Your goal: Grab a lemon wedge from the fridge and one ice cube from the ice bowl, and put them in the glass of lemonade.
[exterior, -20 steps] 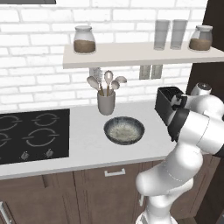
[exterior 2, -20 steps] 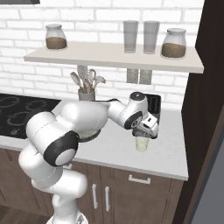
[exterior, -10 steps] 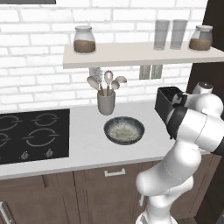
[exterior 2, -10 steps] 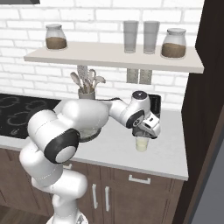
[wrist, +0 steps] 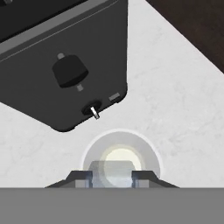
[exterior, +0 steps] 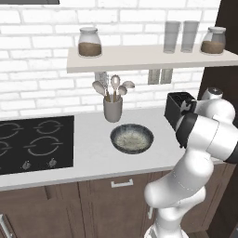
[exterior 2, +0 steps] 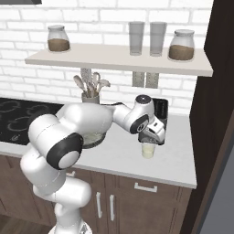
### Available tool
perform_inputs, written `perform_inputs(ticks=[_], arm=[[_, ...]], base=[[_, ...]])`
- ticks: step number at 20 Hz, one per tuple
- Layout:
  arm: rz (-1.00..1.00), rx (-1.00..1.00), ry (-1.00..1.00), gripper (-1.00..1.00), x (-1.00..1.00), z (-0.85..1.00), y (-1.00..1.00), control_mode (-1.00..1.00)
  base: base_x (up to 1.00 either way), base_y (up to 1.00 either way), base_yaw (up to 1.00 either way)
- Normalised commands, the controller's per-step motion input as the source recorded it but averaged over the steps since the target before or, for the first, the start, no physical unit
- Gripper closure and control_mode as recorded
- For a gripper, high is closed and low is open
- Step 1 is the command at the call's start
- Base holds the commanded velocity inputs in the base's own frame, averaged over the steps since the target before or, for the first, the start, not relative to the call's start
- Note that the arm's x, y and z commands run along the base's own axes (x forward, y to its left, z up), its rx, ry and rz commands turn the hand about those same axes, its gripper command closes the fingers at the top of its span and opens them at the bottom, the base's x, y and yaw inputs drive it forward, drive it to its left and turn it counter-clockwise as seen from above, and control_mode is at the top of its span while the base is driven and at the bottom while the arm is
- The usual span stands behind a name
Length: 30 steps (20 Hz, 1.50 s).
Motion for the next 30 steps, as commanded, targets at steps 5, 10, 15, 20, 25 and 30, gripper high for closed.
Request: perform_inputs(ticks=[5,10,15,20,25,30], arm=[[0.00,0.00,0.00,1.00,0.07,0.00,-0.01,-1.00],[0.00,0.00,0.00,1.00,0.00,-0.01,-0.20,-1.00],[0.00,0.00,0.00,1.00,0.00,0.00,-0.01,-1.00],[0.00,0.00,0.00,-1.00,0.00,0.00,0.00,-1.00],[0.00,0.00,0.00,-1.00,0.00,0.00,0.00,-1.00],[0.00,0.00,-0.03,-1.00,-0.04,0.05,0.00,-1.00]], base=[[0.00,0.00,0.00],[0.00,0.00,0.00],[0.00,0.00,0.00],[0.00,0.00,0.00],[0.00,0.00,0.00],[0.00,0.00,0.00]])
